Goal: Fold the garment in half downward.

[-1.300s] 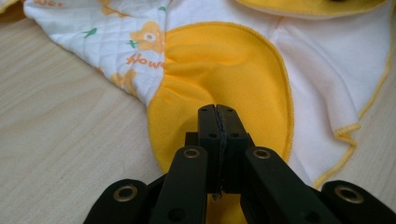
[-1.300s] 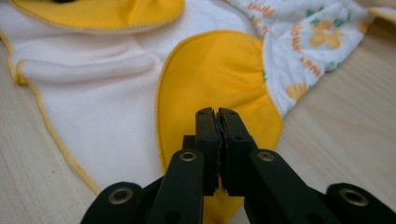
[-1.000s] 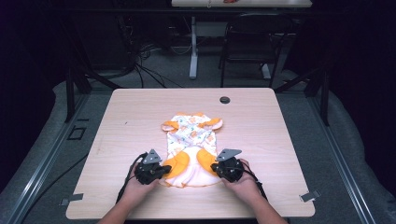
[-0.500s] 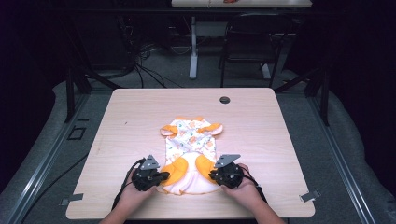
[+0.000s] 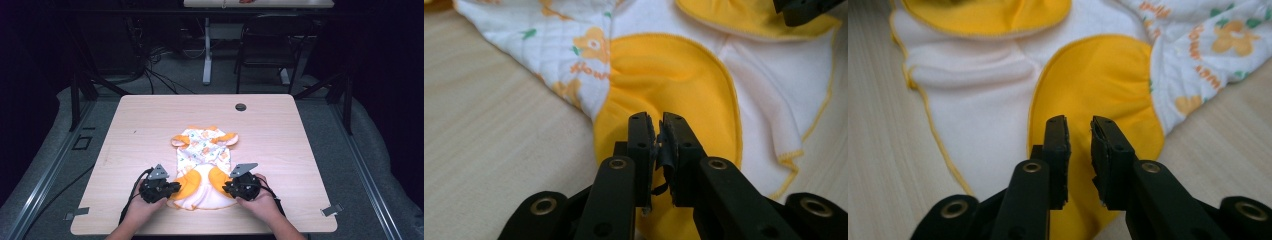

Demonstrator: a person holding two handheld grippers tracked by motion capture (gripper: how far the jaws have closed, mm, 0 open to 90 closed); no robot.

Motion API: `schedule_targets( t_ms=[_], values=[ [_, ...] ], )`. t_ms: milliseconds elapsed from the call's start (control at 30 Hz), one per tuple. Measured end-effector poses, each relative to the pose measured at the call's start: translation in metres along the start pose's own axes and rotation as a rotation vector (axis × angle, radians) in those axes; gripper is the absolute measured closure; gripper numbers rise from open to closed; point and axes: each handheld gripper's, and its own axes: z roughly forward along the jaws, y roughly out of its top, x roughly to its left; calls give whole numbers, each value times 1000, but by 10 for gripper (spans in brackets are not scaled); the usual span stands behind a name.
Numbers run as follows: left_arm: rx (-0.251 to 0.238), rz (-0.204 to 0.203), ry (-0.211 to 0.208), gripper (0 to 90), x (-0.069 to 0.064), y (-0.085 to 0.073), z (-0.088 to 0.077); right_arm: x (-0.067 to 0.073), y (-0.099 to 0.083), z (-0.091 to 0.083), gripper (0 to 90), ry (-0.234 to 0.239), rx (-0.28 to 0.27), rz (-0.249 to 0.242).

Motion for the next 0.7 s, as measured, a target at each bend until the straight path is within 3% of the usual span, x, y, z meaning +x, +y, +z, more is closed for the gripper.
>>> schedule_targets(
  t_ms=[133,333,467,567,700],
  values=[
    [-17,-1,8,749,7,9,-1,-7,8,-6,691,33,-39,45],
    [-25,-7,17,704,19,27,3,-26,20,-6,652,68,-38,98],
    [-30,-29,12,697,31,41,7,-38,31,-3,659,40,-43,124],
    [-35,-31,2,714,39,50,13,-49,40,0,714,20,-55,145],
    [-10,-26,-9,737,45,58,26,-61,48,9,813,-21,-45,138]
  ],
)
